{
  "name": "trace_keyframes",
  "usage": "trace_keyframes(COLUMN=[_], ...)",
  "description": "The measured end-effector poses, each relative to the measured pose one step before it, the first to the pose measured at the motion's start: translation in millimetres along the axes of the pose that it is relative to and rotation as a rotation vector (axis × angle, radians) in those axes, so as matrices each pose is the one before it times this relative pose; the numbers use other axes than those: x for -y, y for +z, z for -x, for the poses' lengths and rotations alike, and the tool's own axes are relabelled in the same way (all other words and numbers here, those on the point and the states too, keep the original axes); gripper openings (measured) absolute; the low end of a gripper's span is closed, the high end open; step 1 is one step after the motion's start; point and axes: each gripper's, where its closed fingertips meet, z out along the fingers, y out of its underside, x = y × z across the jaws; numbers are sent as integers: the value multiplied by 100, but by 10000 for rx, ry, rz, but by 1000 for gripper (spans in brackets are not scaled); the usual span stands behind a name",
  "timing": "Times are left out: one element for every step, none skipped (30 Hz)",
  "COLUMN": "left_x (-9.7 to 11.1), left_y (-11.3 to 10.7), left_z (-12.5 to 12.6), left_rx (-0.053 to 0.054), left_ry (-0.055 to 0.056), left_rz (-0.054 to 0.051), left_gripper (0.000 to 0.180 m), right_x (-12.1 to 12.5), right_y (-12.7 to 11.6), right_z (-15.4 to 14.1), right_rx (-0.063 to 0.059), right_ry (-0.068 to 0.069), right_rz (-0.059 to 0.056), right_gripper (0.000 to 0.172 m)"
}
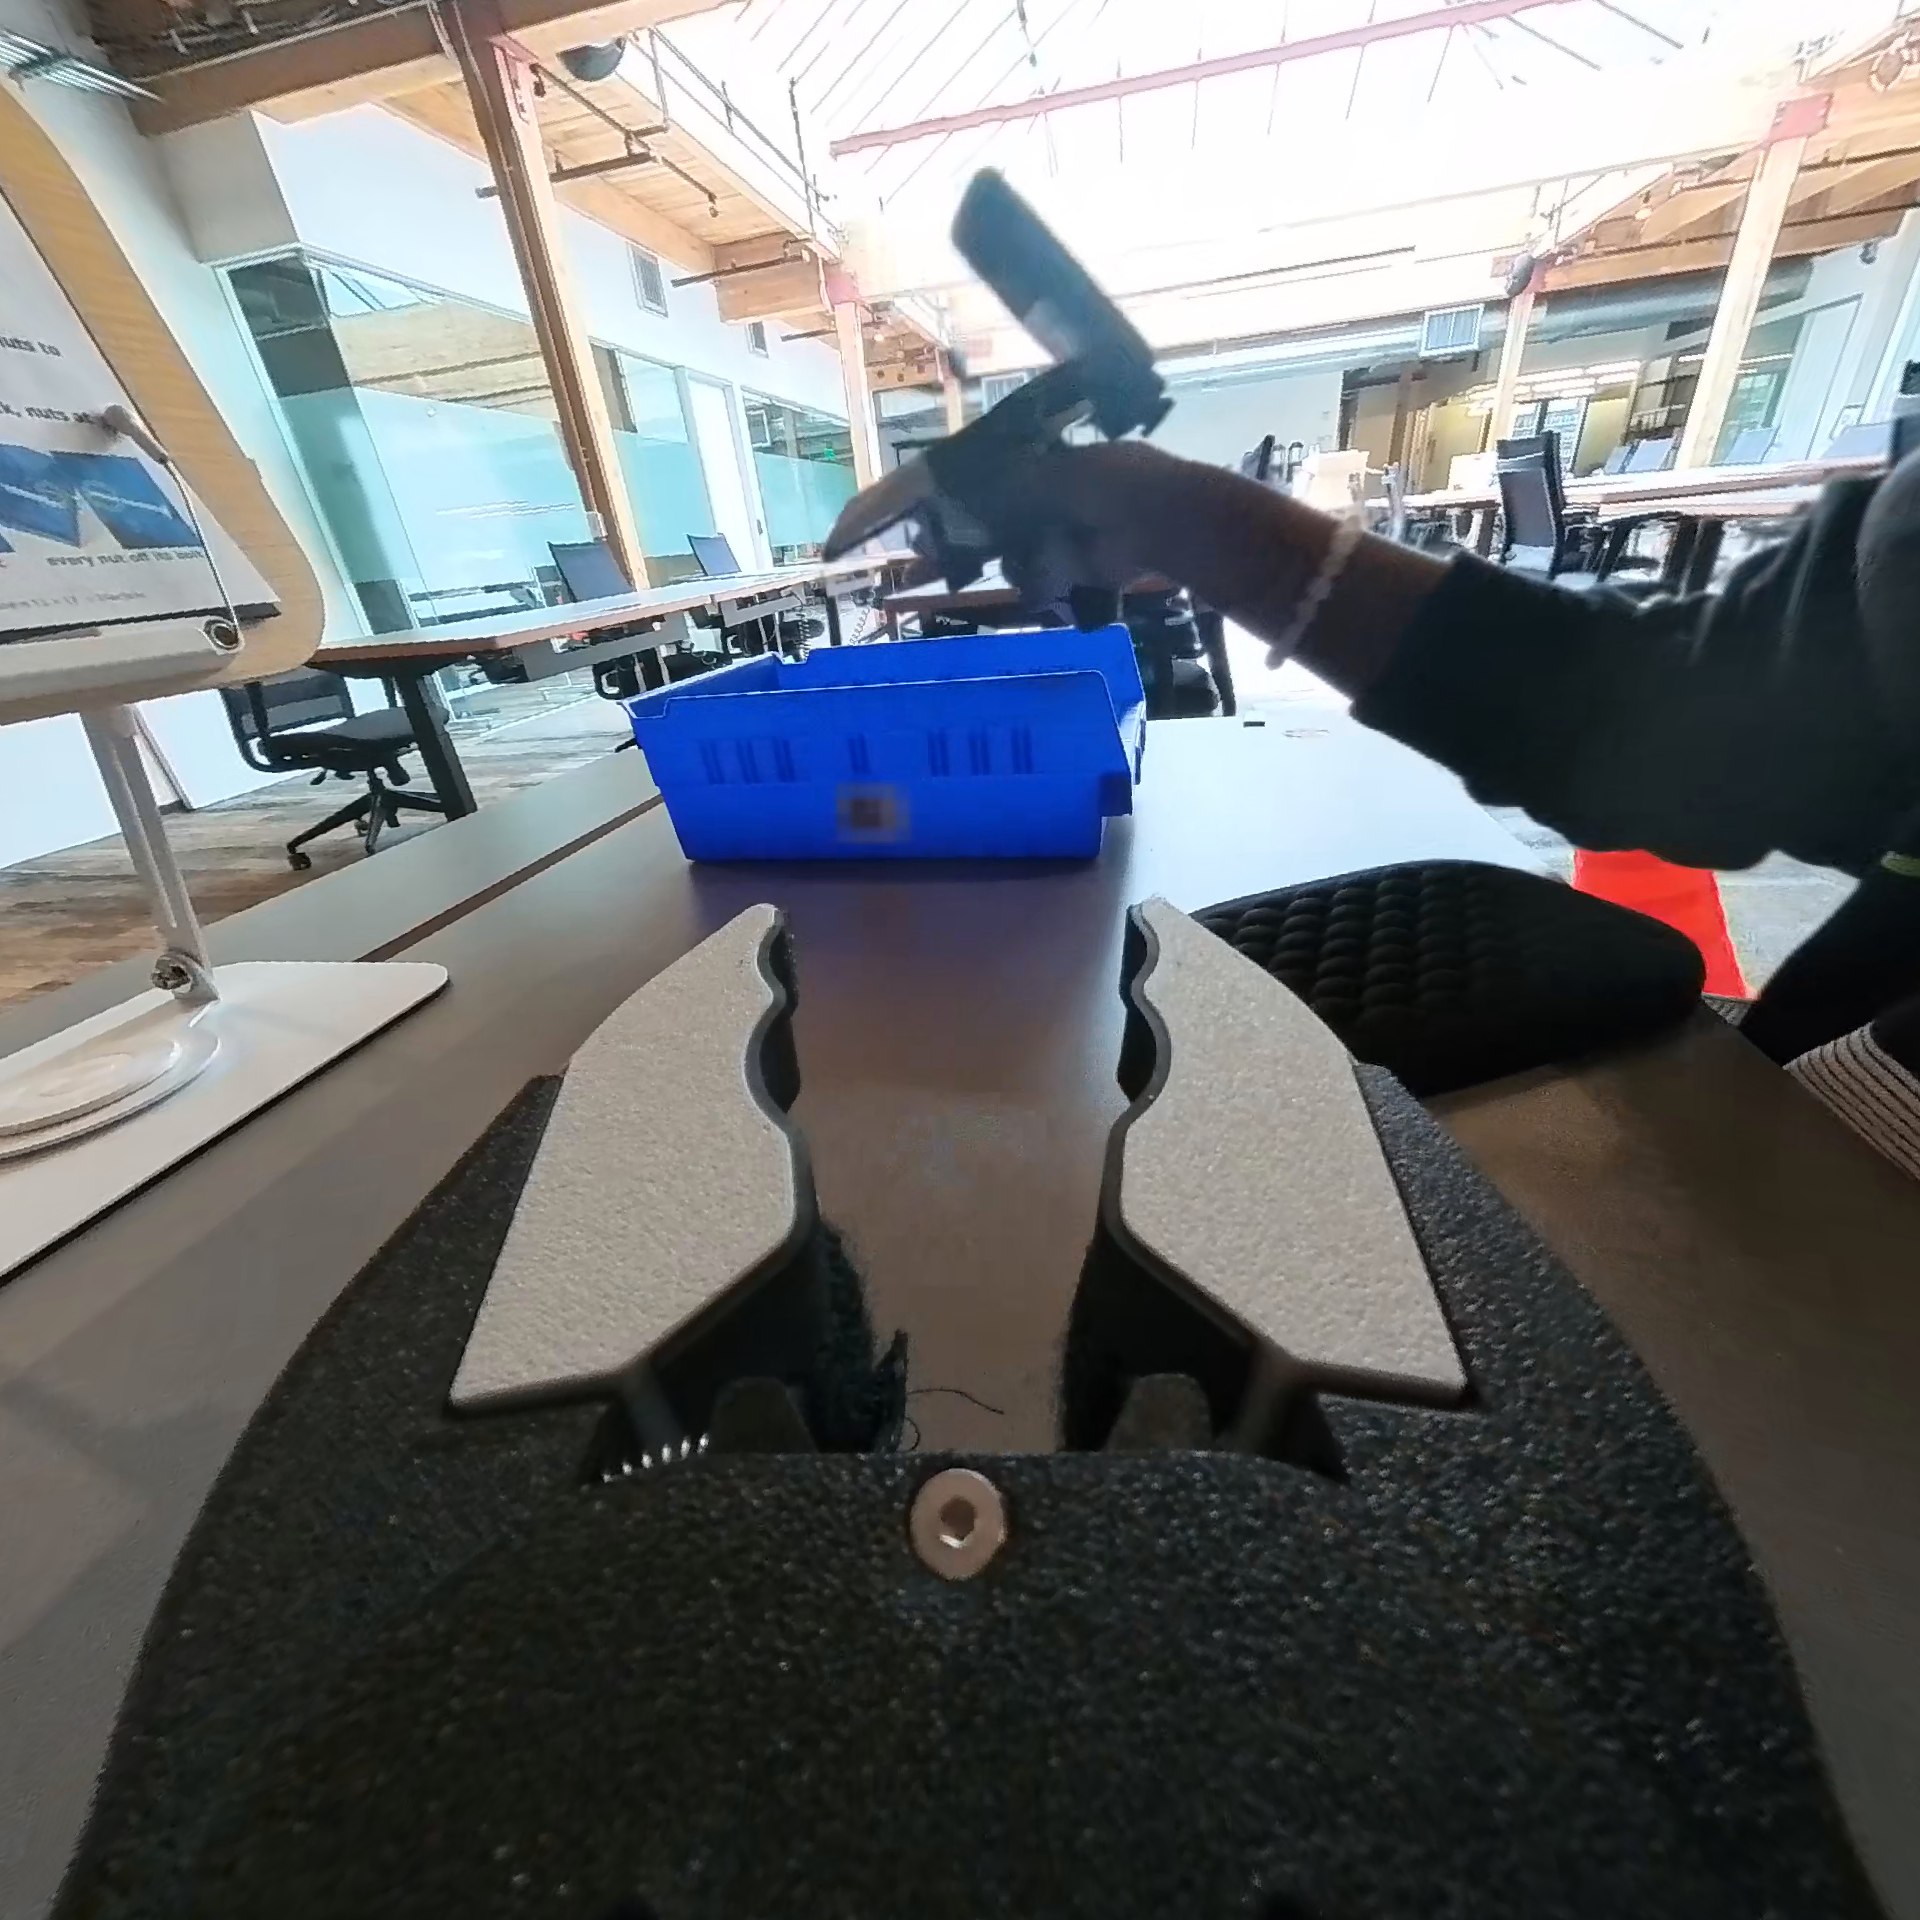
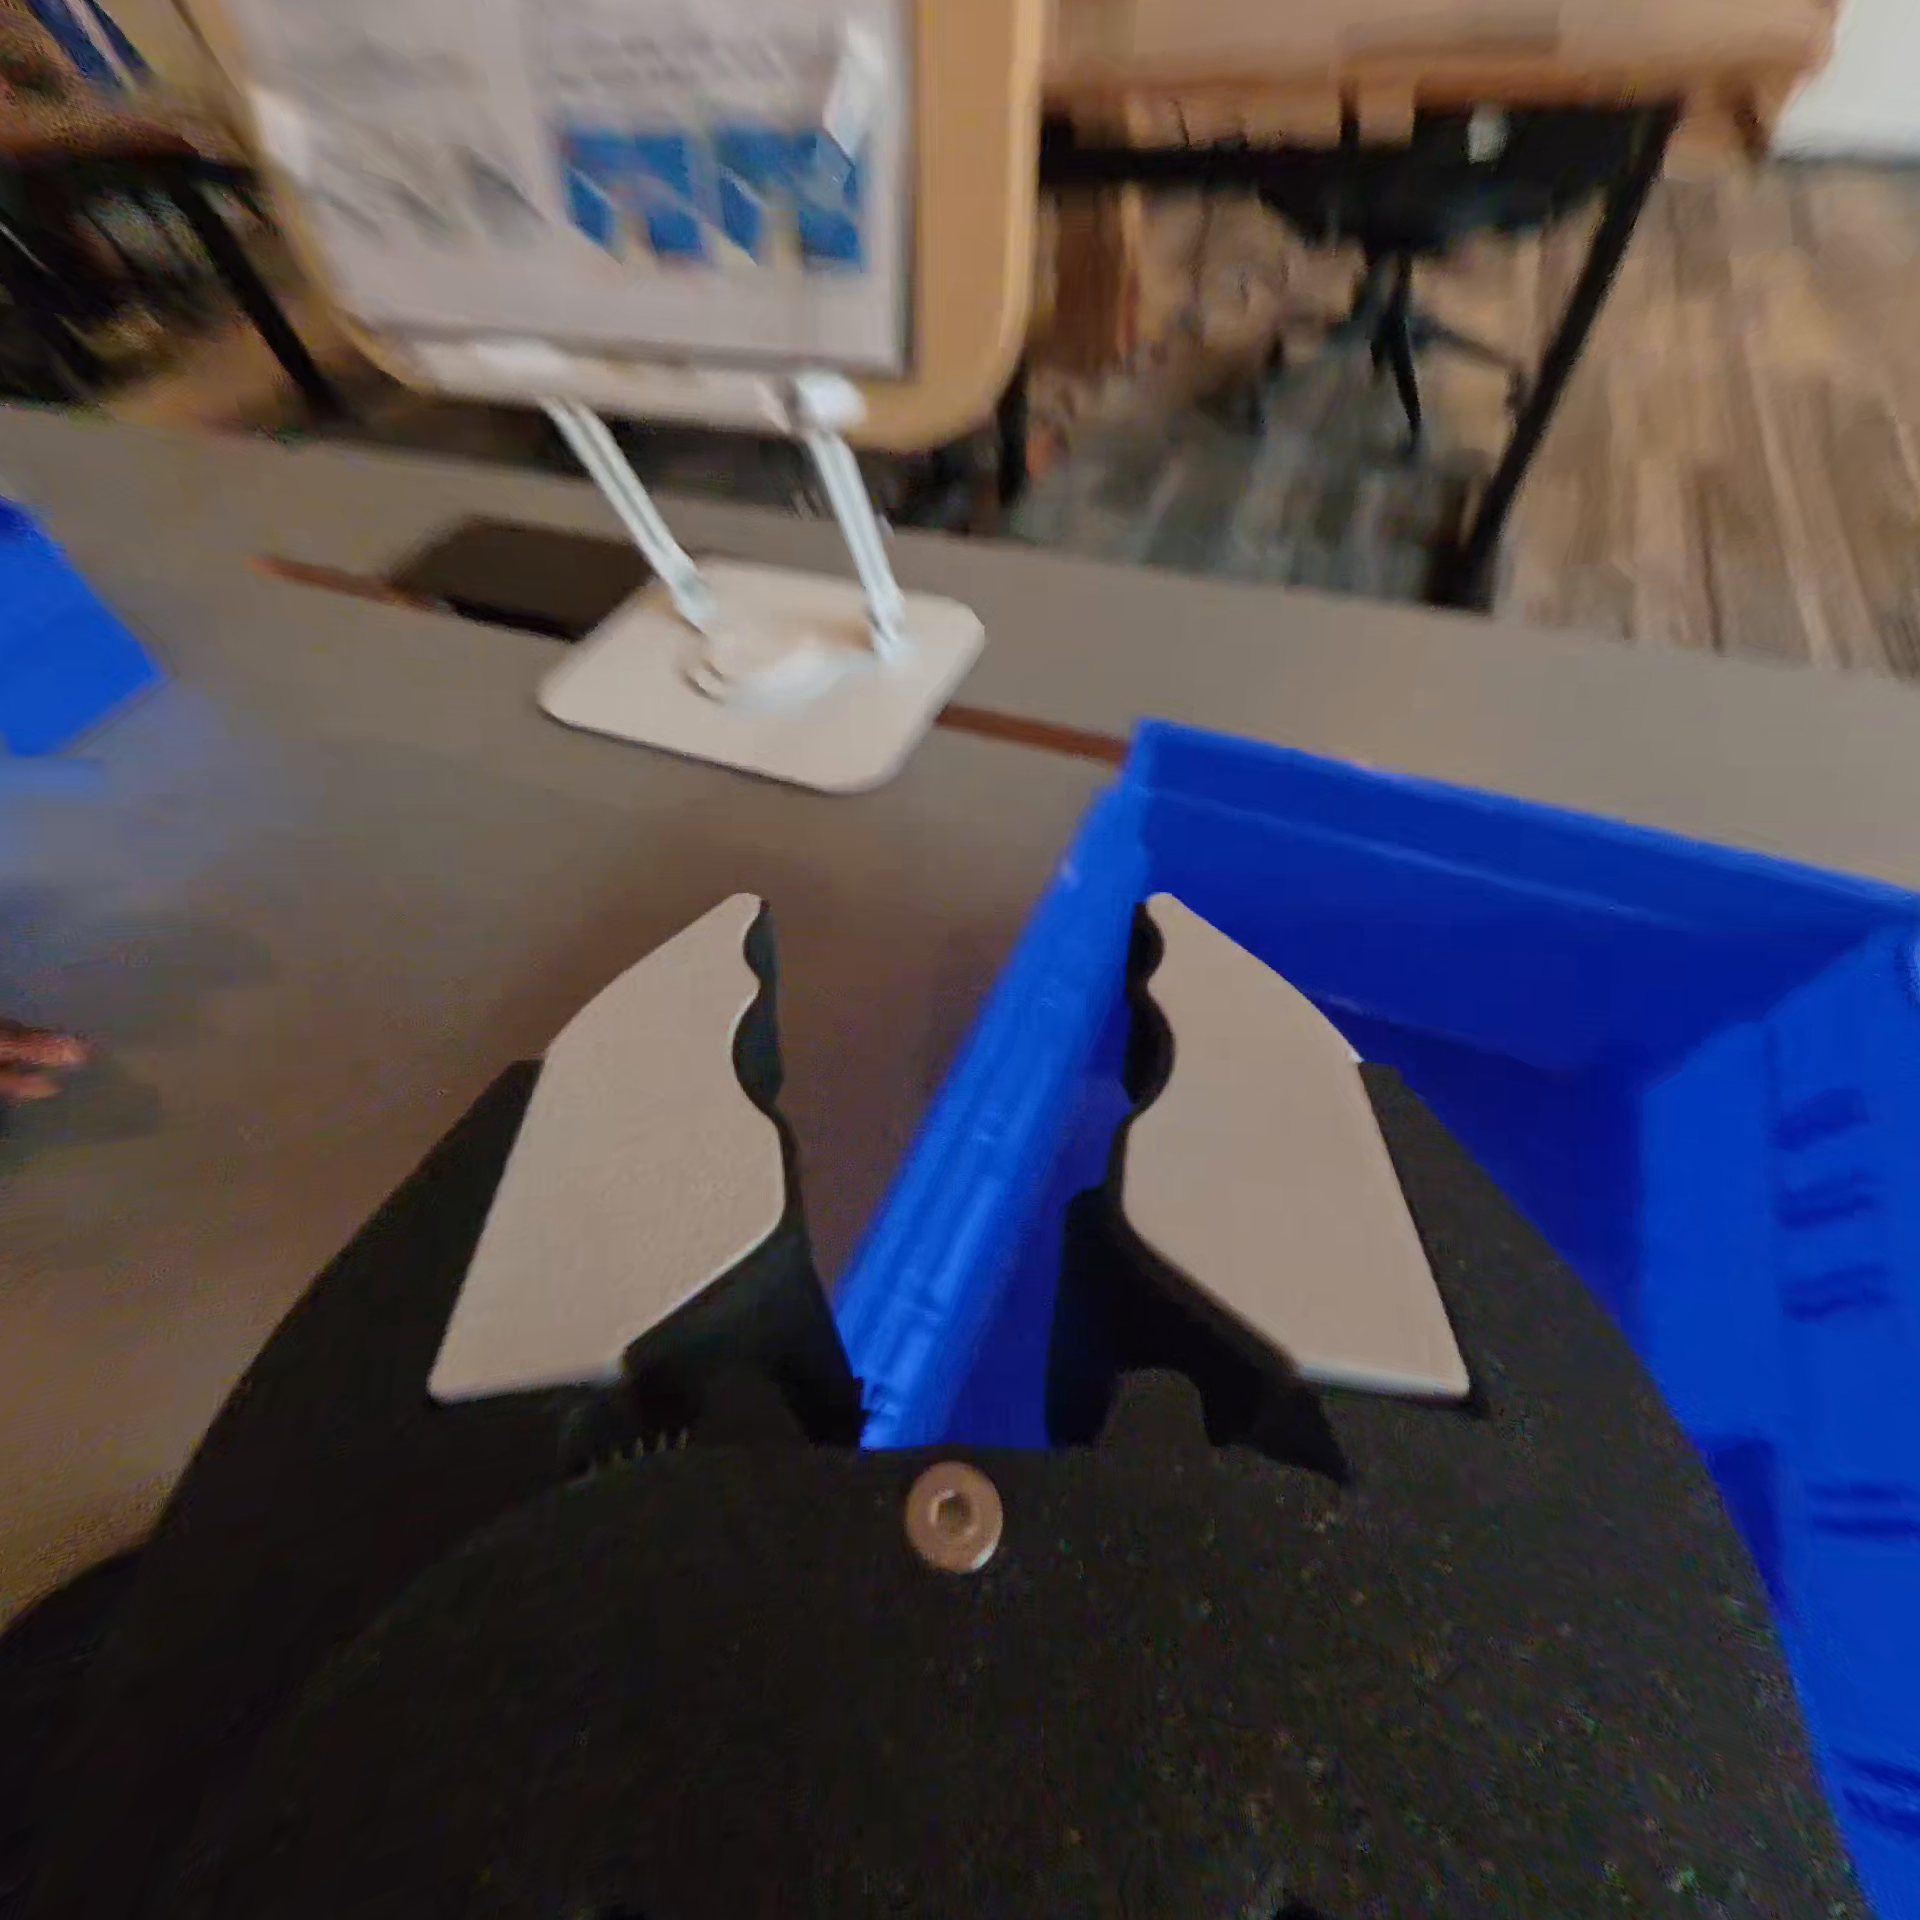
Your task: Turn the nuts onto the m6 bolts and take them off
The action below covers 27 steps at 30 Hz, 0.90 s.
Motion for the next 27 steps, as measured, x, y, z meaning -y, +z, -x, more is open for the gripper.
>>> trace_keyframes(left_x=[-9, -15, -11, -67, -110, -104, 73, 386, 743, 961, 1077, 1183, 1340, 1526, 1633, 1705, 1798, 1667, 1269, 723, 58, -658, -1223, -1624, -1888, -2038, -2155], left_y=[11, 10, 5, -8, -21, -24, -40, -63, -90, -136, -187, -228, -314, -432, -599, -821, -1063, -1260, -1377, -1412, -1365, -1242, -985, -645, -250, 155, 497], left_z=[-42, -52, -59, -43, -33, 7, 35, 51, 41, 52, 147, 232, 239, 282, 556, 940, 1305, 1826, 2397, 2779, 2911, 2952, 2827, 2562, 2167, 1754, 1550], left_rx=[-3, -4, -6, 3, 18, 45, 65, 63, 39, 25, 71, 122, 111, 118, 264, 433, 540, 665, 794, 783, 658, 544, 435, 294, 121, -26, -11], left_ry=[37, 47, 79, 146, 241, 303, 254, 102, -53, -108, -101, -69, 27, 194, 366, 509, 600, 622, 562, 458, 364, 220, -12, -215, -354, -397, -317], left_rz=[10, 8, 15, 47, 90, 111, 64, -62, -206, -278, -272, -239, -214, -174, -69, 18, 34, 139, 371, 595, 793, 944, 976, 951, 934, 927, 975], left_gripper=[60, 60, 60, 60, 60, 60, 60, 60, 60, 60, 60, 60, 60, 60, 60, 60, 60, 58, 56, 54, 52, 52, 51, 50, 50, 50, 48], right_x=[753, 685, 573, 482, 415, 270, 57, -140, -326, -364, -443, -560, -630, -513, -343, -229, -184, -299, -347, -155, 43, 116, 81, -20, -143, -282, -363], right_y=[-749, -656, -545, -448, -367, -265, -156, -55, -12, 23, 88, 169, 203, 200, 178, 97, 51, 59, 31, -22, -53, -50, -5, 46, 88, 105, 98], right_z=[1754, 1685, 1634, 1565, 1575, 1444, 1270, 1065, 882, 776, 773, 686, 660, 668, 609, 449, 313, 156, -5, -129, -211, -89, 29, 44, 43, -23, -80], right_rx=[299, 282, 294, 295, 351, 298, 231, 126, 64, 35, 87, 66, 108, 158, 188, 161, 132, 84, -15, -119, -212, -142, -67, -53, -37, -60, -98], right_ry=[-14, 68, 117, 141, 139, 118, 81, 47, 38, 39, -49, -106, -125, -47, 45, 135, 148, 51, -141, -323, -356, -307, -198, -121, -130, -179, -153], right_rz=[-769, -722, -642, -575, -539, -479, -349, -236, -105, -81, -67, 22, 84, -1, -144, -240, -255, -68, 99, 40, -56, -87, -62, -1, 67, 128, 191], right_gripper=[68, 70, 73, 81, 91, 98, 106, 116, 124, 130, 132, 132, 130, 125, 118, 109, 100, 95, 87, 79, 72, 66, 62, 58, 56, 56, 57])
